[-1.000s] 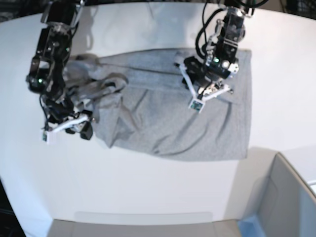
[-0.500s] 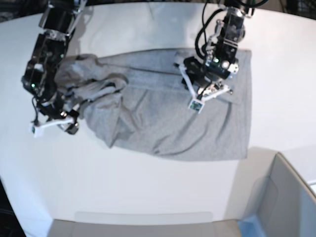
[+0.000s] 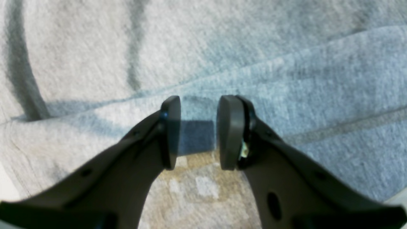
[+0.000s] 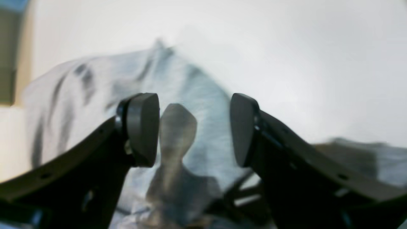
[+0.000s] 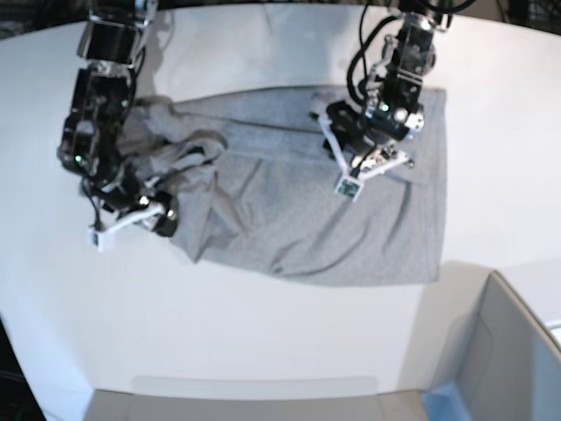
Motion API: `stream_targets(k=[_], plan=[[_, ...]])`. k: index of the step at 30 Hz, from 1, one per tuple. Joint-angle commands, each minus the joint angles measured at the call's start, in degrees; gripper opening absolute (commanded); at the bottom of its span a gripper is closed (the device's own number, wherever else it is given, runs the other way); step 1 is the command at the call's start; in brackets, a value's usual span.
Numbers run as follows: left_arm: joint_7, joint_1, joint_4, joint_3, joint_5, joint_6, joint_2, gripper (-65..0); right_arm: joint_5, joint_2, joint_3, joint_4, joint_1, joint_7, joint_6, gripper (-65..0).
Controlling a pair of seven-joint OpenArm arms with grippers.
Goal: Layout the t-shirt on the table in an organized manner, then fold the t-shirt properly
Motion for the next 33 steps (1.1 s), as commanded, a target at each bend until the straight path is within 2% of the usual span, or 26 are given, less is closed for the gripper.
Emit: stream_targets(k=[1, 4, 8, 10, 17, 25, 29, 33], plan=[[-0.65, -0.72, 1.04, 0.0, 0.15, 0.03, -0.14, -43.2, 1.72, 0.75, -0.8, -0.03, 0.96, 0.91, 0.49, -31.9], [-0.65, -0.72, 1.04, 0.0, 0.15, 0.03, -0.05, -43.2, 3.65, 1.36, -1.33, -2.5, 1.31, 0.91, 0.14, -42.2], [-0.65, -0.72, 1.04, 0.0, 0.15, 0.03, -0.05, -43.2, 4.88, 2.06, -1.24, -3.73, 1.31, 0.91, -0.12, -60.0], [-0.65, -0.72, 1.04, 0.0, 0.15, 0.03, -0.05, -43.2, 4.71, 2.06, -1.24, -3.82, 1.23, 1.0, -0.12, -65.0], [-0.65, -0.72, 1.04, 0.0, 0.15, 0.03, -0.05, -43.2, 4.88, 2.06, -1.24, 1.37, 0.88, 1.0, -0.12, -65.0], [-0.65, -0.72, 1.04, -0.09, 0.15, 0.03, 0.04, -43.2, 4.53, 6.02, -2.03, 17.37, 0.7, 1.0, 0.49, -65.0], [-0.65, -0.72, 1.04, -0.09, 0.07, 0.03, 0.3, -43.2, 2.77, 9.63, -10.21, 18.51, 0.7, 1.0, 0.49, -65.0], [-0.65, -0.72, 1.04, -0.09, 0.07, 0.03, 0.65, -43.2, -4.35, 12.88, -26.73, 19.66, 0.96, 1.35, 0.49, -65.0]])
